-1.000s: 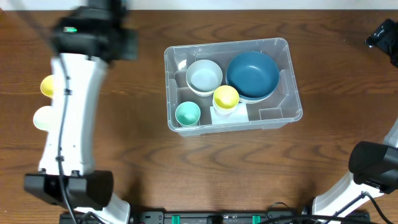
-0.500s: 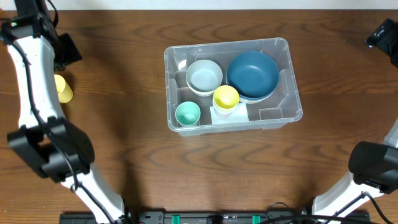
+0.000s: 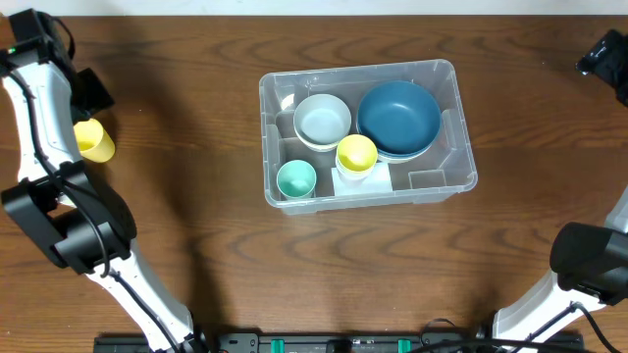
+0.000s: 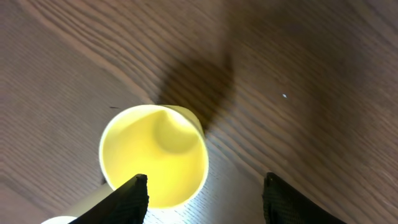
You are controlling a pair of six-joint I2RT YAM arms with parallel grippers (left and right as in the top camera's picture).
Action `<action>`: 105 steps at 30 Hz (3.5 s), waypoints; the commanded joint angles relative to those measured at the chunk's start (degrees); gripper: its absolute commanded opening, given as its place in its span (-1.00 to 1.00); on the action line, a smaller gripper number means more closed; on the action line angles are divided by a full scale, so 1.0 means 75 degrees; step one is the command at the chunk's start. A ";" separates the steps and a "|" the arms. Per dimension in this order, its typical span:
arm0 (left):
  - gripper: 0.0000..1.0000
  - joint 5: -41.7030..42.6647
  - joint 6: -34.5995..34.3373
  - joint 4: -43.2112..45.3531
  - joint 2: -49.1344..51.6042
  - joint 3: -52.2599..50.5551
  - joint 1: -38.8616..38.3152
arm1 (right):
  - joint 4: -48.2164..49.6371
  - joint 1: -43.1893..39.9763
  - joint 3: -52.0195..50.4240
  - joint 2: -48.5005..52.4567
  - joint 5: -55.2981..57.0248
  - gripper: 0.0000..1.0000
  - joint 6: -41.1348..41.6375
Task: Pack container
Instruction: 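Move the left gripper to the pale yellow cup and grasp it, then place the pale yellow cup into the teal cup and release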
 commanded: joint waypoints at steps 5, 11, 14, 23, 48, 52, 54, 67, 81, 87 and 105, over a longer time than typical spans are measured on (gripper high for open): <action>0.17 -0.0006 -0.0009 -0.0052 0.0595 -0.0026 0.0009 | -0.0017 -0.0029 -0.0012 0.0058 0.0023 0.99 0.0114; 0.03 -0.0006 -0.0009 -0.0055 0.1020 -0.0041 0.0009 | -0.0017 -0.0029 -0.0012 0.0058 0.0023 0.99 0.0114; -0.56 -0.0006 -0.0015 -0.0087 0.1157 -0.0041 0.0009 | -0.0017 -0.0029 -0.0012 0.0058 0.0023 0.99 0.0114; -0.88 0.1128 -0.0047 -0.0283 0.0933 -0.0038 -0.0280 | -0.0017 -0.0029 -0.0012 0.0058 0.0026 0.99 0.0114; -0.88 0.1247 0.2261 -0.1769 -0.3579 -0.0041 -0.6630 | -0.0017 -0.0029 -0.0012 0.0058 0.0026 0.99 0.0114; -0.88 0.0758 0.2326 -0.2521 -0.3229 -0.0044 -0.7236 | -0.0017 -0.0029 -0.0012 0.0058 0.0026 0.98 0.0114; -0.88 0.0752 0.2436 -0.2702 -0.3063 -0.0079 -0.7335 | -0.0017 -0.0029 -0.0012 0.0058 0.0026 0.98 0.0114; -0.88 0.0927 0.2372 -0.2363 -0.2713 -0.1740 -0.7210 | -0.0017 -0.0029 -0.0012 0.0058 0.0026 0.98 0.0114; -0.88 0.1597 0.2337 -0.1402 -0.2713 -0.2990 -0.7210 | -0.0017 -0.0029 -0.0012 0.0058 0.0026 0.99 0.0114; -0.88 0.1597 0.2337 -0.1131 -0.2699 -0.3171 -0.7210 | -0.0017 -0.0029 -0.0012 0.0058 0.0026 0.98 0.0117; 0.43 0.1556 0.2212 -0.1043 -0.3389 -0.2154 -0.7204 | -0.0017 -0.0029 -0.0012 0.0058 0.0026 0.98 0.0114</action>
